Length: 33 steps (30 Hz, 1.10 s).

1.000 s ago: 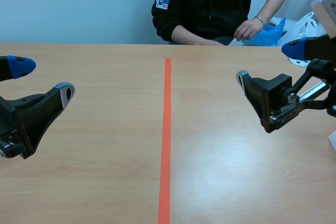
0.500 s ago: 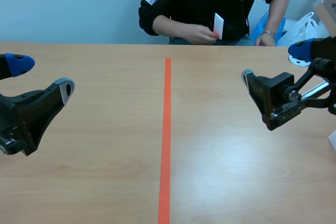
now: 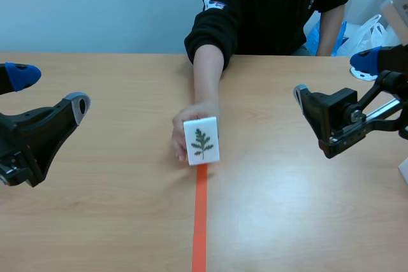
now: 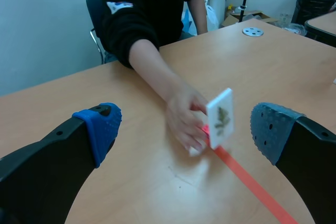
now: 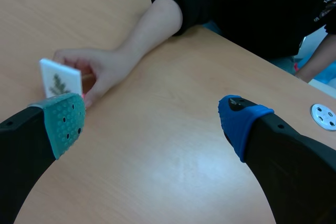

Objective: Sort the leaf by its shape. The table is split by an orange tape line. A compound leaf with several leaflets goes to the left side, a simple leaf with one blade goes to the right side. Return to the home posture when a red brick is placed on the table.

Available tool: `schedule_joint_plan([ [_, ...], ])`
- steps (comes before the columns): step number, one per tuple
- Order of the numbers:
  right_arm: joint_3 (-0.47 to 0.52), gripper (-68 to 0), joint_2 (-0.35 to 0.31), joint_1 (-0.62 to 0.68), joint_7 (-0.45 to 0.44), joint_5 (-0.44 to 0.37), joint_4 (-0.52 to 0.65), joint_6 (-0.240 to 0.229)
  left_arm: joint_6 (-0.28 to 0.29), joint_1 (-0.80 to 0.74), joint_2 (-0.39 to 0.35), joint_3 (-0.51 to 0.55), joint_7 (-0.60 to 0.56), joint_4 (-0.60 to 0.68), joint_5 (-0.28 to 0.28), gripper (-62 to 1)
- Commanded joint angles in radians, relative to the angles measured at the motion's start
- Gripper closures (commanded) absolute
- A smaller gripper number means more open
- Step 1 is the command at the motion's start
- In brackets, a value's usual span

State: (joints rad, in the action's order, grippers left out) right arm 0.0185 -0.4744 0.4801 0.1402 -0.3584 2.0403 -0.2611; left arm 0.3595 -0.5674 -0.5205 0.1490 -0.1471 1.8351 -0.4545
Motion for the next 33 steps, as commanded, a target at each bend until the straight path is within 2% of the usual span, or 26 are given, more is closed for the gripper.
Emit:
schedule_joint_plan([
  [1, 0.010, -51.9, -0.016, -0.009, -0.012, -0.006, 0.006, 0.007, -0.005, 0.006, 0.002, 0.004, -0.018, 0.003, -0.014, -52.9],
  [28, 0.010, -51.9, -0.016, -0.010, 0.002, 0.010, 0.006, 0.005, -0.005, 0.006, 0.002, 0.004, -0.018, 0.003, -0.014, -52.9],
  [31, 0.009, -51.9, -0.020, -0.015, 0.032, 0.017, 0.003, -0.003, -0.005, 0.006, 0.002, 0.004, -0.018, 0.003, -0.014, -52.9],
  [33, 0.009, -51.9, -0.023, -0.026, 0.050, 0.017, -0.007, -0.026, -0.005, 0.006, 0.002, 0.004, -0.018, 0.003, -0.014, -52.9],
])
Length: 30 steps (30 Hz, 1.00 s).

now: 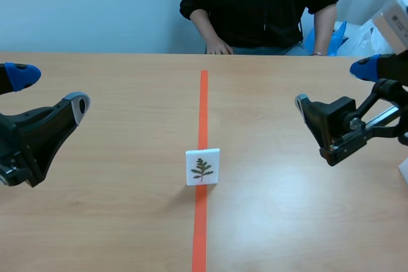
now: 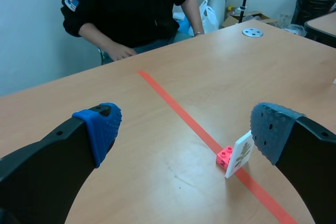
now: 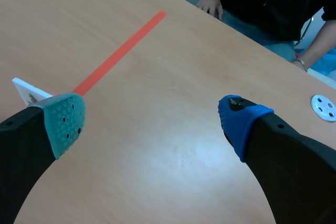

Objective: Sort the leaf by its shape. The table is split by an orange tape line. A compound leaf with several leaflets goes to the left side, a simple leaf with one blade goes to the right side. Return to the home posture when a red brick is placed on the table.

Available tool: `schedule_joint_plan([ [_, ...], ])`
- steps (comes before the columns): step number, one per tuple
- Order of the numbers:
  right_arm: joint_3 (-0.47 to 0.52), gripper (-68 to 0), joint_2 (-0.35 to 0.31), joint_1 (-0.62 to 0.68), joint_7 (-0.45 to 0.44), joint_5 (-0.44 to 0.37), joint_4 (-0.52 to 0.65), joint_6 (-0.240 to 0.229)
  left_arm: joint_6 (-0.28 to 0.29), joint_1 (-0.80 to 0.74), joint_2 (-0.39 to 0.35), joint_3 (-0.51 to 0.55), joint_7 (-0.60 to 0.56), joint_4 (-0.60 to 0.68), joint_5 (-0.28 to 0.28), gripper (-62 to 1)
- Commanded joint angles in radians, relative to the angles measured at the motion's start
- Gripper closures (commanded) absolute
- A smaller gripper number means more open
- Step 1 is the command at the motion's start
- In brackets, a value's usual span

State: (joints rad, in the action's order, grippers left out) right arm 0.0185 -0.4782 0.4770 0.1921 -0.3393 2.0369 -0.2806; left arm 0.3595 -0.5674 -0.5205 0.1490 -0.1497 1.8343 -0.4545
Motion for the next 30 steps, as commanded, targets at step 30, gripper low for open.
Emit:
schedule_joint_plan([
  [30, -0.463, -58.0, -0.059, -0.609, 0.038, 0.049, -0.666, -0.406, -0.005, 0.005, 0.002, 0.004, -0.015, 0.004, -0.014, -52.9],
])
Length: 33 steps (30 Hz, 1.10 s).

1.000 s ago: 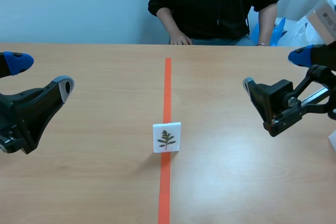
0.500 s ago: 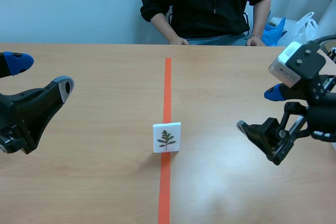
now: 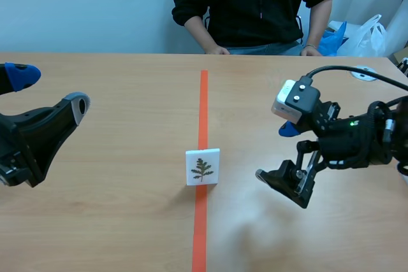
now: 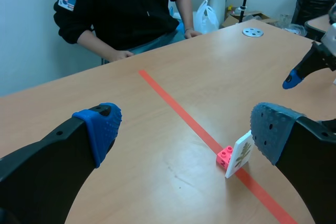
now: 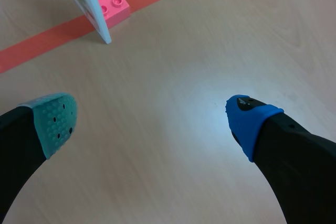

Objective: Sort the leaf by its shape. The table is split by an orange tape line. A compound leaf with several leaflets goes to the left side, a simple leaf with one blade goes to the right side. Return to the home posture when a red brick is placed on the table.

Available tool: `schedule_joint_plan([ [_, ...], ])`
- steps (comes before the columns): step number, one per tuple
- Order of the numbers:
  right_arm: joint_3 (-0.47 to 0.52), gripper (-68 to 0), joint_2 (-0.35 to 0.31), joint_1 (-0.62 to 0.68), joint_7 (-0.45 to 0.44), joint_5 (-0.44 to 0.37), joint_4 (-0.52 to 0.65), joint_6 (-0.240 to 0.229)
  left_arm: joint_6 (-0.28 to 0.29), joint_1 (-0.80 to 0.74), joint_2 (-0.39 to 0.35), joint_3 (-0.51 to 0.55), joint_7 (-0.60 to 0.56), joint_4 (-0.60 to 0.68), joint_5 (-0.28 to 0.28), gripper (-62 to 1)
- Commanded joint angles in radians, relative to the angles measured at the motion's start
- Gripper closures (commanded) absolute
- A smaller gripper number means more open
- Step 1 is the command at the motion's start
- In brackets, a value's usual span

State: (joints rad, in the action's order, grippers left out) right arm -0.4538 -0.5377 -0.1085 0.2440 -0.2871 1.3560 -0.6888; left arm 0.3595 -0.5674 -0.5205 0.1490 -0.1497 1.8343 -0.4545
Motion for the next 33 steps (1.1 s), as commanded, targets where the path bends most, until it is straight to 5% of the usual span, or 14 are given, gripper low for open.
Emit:
schedule_joint_plan([
  [1, -0.014, -58.0, 0.007, -0.046, -0.014, -0.003, -0.005, -0.001, -0.005, 0.005, 0.002, 0.004, -0.015, 0.004, -0.014, -52.9],
  [12, -0.153, -57.8, 0.119, -0.203, -0.030, 0.015, -0.145, -0.001, -0.005, 0.005, 0.003, 0.004, -0.014, 0.004, -0.013, -52.9],
  [29, -0.267, -57.7, 0.272, -0.241, -0.113, 0.076, -0.307, 0.019, -0.005, 0.005, 0.002, 0.004, -0.015, 0.004, -0.013, -52.9],
  [33, -0.267, -50.1, 0.271, -0.241, -0.132, 0.076, -0.310, 0.019, -0.005, 0.005, 0.002, 0.004, -0.015, 0.004, -0.013, -52.9],
])
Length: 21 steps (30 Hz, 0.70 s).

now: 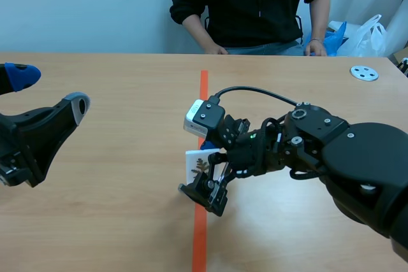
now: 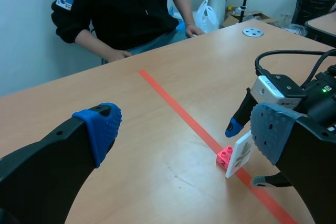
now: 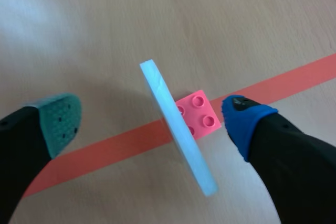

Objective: Sort the leaf by its shape. The table is split by an orange tape line. A compound leaf with several leaflets goes to the left side, a simple leaf with one blade goes to the right side. Return to the home posture when a red brick is placed on the table.

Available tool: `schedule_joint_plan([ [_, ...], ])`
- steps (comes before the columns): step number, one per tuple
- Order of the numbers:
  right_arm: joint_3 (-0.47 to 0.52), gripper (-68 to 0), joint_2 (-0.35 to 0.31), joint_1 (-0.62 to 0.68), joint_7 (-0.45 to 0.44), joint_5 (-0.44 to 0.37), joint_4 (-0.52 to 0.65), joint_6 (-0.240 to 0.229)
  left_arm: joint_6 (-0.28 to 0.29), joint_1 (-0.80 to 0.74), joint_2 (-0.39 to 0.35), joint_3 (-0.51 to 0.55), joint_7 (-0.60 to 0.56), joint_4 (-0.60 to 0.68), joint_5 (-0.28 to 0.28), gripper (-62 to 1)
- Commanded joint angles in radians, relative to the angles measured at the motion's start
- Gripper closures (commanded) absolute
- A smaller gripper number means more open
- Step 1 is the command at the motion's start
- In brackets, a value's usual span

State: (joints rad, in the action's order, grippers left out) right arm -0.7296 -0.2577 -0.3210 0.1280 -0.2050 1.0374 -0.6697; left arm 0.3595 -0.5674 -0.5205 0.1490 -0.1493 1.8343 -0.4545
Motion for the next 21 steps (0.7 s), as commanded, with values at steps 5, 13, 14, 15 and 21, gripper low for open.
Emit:
schedule_joint_plan([
  [5, 0.008, -40.1, -0.014, -0.028, -0.038, 0.021, 0.009, 0.000, -0.005, 0.005, 0.002, 0.005, -0.015, 0.004, -0.013, -52.9],
  [13, 0.008, -17.3, -0.034, -0.027, -0.037, 0.023, 0.009, 0.008, -0.005, 0.005, 0.002, 0.005, -0.015, 0.004, -0.013, -52.9],
  [14, 0.008, -12.5, -0.036, -0.025, -0.037, 0.023, 0.009, 0.026, -0.005, 0.005, 0.002, 0.005, -0.015, 0.004, -0.013, -52.9],
  [15, 0.008, -8.6, -0.036, -0.024, -0.035, 0.023, 0.009, 0.042, -0.005, 0.005, 0.002, 0.005, -0.015, 0.004, -0.013, -52.9],
  [21, 0.008, -3.3, -0.036, -0.017, -0.035, 0.023, 0.009, 0.079, -0.005, 0.005, 0.002, 0.005, -0.015, 0.004, -0.013, -52.9],
])
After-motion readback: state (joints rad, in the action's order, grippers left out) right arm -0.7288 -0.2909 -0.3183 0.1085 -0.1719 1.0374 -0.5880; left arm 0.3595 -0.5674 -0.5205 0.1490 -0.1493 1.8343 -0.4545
